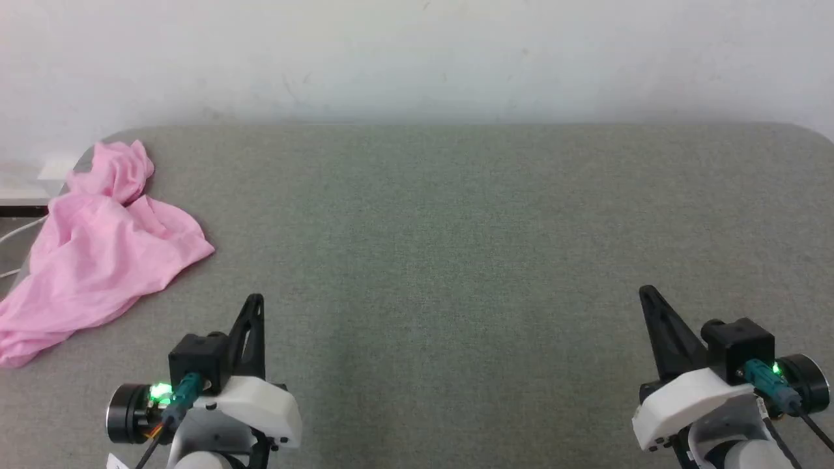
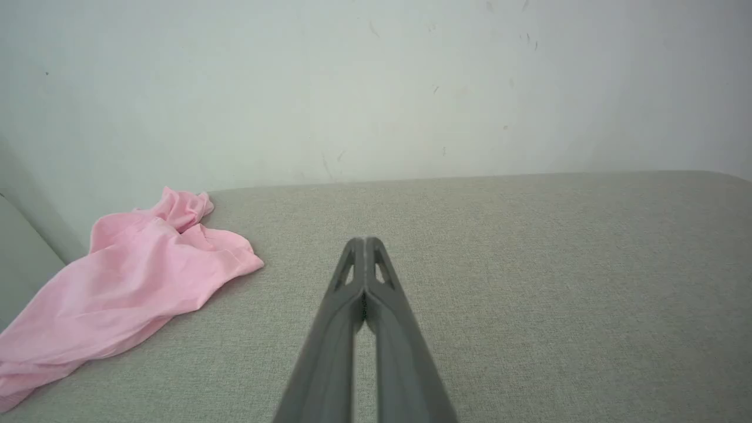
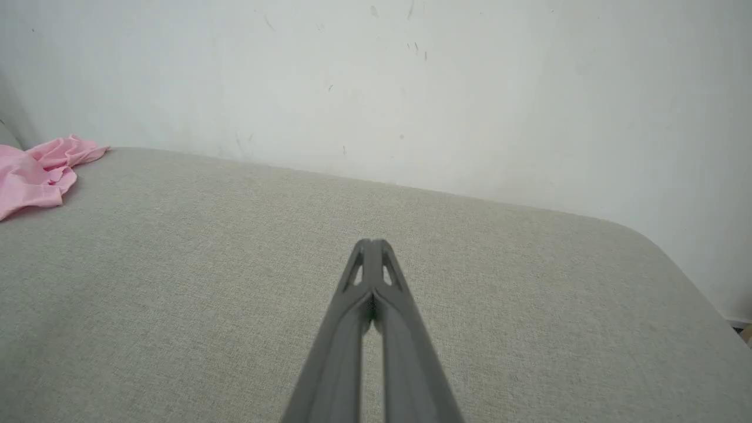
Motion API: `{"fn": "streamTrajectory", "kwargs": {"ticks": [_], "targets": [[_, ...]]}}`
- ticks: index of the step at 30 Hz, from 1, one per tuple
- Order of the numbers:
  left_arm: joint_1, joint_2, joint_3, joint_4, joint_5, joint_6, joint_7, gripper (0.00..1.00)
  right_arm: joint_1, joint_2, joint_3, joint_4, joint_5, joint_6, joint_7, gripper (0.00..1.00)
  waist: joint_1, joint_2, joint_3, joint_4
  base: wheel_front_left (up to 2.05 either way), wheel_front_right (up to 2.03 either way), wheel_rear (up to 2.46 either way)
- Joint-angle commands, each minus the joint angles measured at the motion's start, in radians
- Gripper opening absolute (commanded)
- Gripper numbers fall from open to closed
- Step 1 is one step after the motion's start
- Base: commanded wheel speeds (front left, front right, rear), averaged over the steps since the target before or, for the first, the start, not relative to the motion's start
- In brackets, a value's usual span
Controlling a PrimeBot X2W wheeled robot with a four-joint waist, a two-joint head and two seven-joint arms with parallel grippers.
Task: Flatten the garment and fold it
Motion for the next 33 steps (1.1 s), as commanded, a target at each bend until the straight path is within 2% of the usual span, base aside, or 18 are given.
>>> {"fn": "streamTrajectory", "kwargs": {"ticks": [1, 15, 16, 17, 18, 33], "targets": [[0.006, -0.002, 0.004, -0.005, 0.006, 0.006, 0.0, 0.0, -0.012, -0.002, -0.001, -0.002, -0.008, -0.002, 0.0, 0.0, 0.0, 0.0, 0.0, 0.0, 0.0, 0.0, 0.0], [0.006, -0.002, 0.004, -0.005, 0.006, 0.006, 0.0, 0.0, -0.012, -0.002, -0.001, -0.002, -0.008, -0.002, 0.0, 0.0, 0.0, 0.0, 0.0, 0.0, 0.0, 0.0, 0.0], [0.0, 0.0, 0.0, 0.0, 0.0, 0.0, 0.0, 1.0, 0.0, 0.0, 0.0, 0.0, 0.0, 0.0, 0.0, 1.0, 0.0, 0.0, 0.0, 0.0, 0.0, 0.0, 0.0], [0.0, 0.0, -0.001, 0.0, 0.0, 0.0, 0.0, 0.0, 0.0, 0.0, 0.0, 0.0, 0.0, 0.0, 0.0, 0.0, 0.0, -0.0001, 0.0, 0.0, 0.0, 0.0, 0.0], [0.0, 0.0, -0.001, 0.001, 0.0, 0.0, 0.0, 1.0, 0.0, 0.0, 0.001, 0.0, 0.0, 0.0, 0.0, 1.0, 0.0, 0.0, 0.0, 0.0, 0.0, 0.0, 0.0], [-0.019, 0.001, -0.027, 0.029, -0.015, 0.019, -0.03, 1.0, -0.001, 0.0, -0.002, 0.01, 0.001, 0.0, -0.023, 1.0, 0.0, 0.0, 0.0, 0.032, 0.0, 0.0, 0.0]]}}
